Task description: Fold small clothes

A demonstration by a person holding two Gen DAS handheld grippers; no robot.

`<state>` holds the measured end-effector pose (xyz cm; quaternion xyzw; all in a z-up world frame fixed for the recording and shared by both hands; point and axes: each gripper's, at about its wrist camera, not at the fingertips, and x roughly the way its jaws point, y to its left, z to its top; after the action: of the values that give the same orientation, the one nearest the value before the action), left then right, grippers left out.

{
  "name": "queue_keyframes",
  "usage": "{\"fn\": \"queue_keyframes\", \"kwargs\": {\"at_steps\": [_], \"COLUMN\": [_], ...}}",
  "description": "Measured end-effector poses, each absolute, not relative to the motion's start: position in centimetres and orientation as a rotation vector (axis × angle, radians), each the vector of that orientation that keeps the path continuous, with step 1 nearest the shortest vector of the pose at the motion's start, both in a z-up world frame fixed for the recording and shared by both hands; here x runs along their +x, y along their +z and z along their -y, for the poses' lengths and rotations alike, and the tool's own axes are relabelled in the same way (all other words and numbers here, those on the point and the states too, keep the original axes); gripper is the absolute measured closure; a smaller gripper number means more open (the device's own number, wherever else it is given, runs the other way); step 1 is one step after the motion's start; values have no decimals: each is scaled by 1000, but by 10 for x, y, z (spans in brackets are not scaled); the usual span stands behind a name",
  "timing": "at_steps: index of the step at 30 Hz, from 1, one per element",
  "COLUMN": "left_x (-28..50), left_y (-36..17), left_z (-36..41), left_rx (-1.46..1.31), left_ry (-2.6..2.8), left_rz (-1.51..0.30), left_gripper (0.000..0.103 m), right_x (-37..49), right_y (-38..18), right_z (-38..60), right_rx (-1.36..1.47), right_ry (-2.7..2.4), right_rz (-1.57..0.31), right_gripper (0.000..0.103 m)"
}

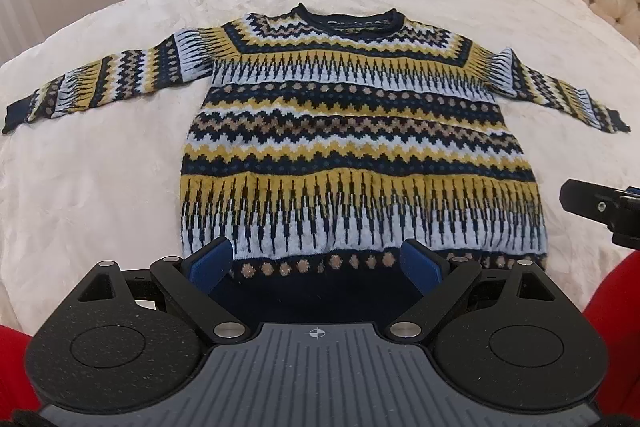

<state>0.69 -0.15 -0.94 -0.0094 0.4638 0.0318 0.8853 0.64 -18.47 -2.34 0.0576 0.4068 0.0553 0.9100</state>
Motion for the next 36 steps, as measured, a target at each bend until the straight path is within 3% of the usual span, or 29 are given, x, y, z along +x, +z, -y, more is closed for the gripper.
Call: {"fn": "queue_keyframes", "kwargs": {"at_steps": [36], "left_x": [5], "left_y": [-13], "left_z": [-4], "left_rx": [14], "left_ry": [95], "left_rz": [-950], "left_gripper": [12], "right_x": [7], "right_y": [-28], "right_z": [178], "right_rx": [64], "right_ry": [117], "right_rz": [-852], "right_gripper": [1]}}
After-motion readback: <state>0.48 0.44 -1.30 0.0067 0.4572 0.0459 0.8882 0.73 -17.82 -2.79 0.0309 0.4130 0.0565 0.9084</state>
